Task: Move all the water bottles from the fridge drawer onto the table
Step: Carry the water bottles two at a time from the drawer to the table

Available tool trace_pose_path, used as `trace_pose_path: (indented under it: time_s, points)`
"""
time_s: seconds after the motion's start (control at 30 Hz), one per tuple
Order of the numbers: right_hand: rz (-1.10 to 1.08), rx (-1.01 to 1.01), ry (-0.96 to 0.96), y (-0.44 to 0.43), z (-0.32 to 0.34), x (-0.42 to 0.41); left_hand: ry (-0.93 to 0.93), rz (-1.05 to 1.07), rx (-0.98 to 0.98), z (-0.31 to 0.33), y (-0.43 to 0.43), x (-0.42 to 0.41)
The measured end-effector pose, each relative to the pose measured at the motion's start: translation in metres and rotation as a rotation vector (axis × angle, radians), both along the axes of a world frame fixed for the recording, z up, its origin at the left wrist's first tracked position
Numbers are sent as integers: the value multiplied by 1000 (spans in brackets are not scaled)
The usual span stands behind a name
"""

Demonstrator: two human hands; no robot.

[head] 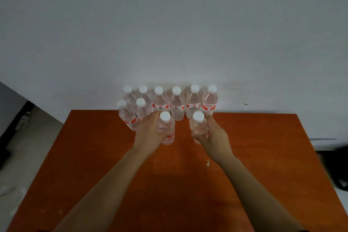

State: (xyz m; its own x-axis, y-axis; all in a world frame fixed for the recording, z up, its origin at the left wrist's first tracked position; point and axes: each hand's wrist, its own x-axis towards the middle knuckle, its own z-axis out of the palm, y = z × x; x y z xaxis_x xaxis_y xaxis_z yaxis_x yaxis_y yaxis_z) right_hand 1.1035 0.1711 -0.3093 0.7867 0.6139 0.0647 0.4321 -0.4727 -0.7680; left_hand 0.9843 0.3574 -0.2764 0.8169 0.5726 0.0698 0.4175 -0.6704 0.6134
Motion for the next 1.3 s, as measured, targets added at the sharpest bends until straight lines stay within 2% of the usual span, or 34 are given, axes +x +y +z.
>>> trace_pose_path:
  time_s: [0.13,0.37,0.63,0.77,0.87,1.03,1.17,1.3]
  points:
    - [2,22,52,40,-20,7,51,-40,98,-19,27,21]
    - [-79,83,105,90,-39,11,64,22,191,-33,46,45]
    - [-95,65,73,117,-54,16,81,115,84,-40,58,53]
    - [-65,14,85,118,-50,14,75,72,66,-41,59,47]
    - [15,-3,75,113,-40,15,77,-29,124,-39,60,38]
    - [60,1,-87,80,-7,12,-12,-88,266,-17,55,15]
    - [-120,-20,-286,39,16,5,-135,-78,419,-10,43,14]
    - [-338,-168,-441,-7,21,1,-75,-152,480,-5,11,33]
